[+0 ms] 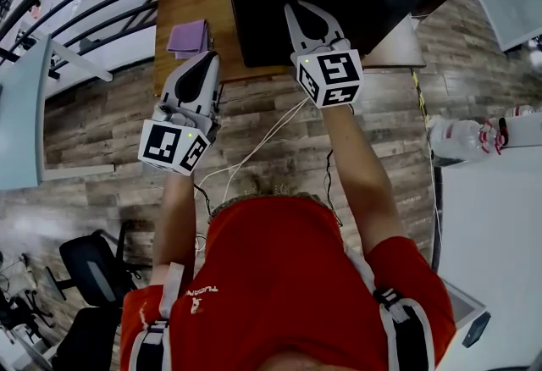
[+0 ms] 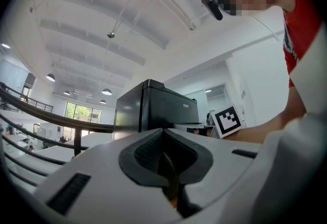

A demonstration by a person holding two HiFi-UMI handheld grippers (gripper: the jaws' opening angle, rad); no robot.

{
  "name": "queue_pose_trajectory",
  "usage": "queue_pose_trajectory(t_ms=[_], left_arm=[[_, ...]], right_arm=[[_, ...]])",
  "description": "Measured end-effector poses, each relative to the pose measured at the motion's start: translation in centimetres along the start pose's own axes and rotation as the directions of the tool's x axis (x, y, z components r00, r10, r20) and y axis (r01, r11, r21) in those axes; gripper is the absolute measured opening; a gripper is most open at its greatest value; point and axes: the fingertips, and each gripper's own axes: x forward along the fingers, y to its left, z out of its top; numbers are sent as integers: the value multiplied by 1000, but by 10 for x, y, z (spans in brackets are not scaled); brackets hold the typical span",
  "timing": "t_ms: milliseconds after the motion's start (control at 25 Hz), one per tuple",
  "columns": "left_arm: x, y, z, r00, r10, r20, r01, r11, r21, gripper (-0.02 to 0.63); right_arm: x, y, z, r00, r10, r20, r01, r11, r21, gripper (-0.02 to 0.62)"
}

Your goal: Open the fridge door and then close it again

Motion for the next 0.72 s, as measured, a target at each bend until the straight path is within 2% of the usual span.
queue_pose_trajectory(t_ms=[320,720], left_arm=[[13,-5,-1,999,-34,10,34,999,-16,9],[21,-20,7,997,-72,34,73,997,-21,9]], right_arm=[[-7,21,3,997,73,-1,-73,997,-5,26],[-46,62,23,981,183,60,-185,982,28,26]])
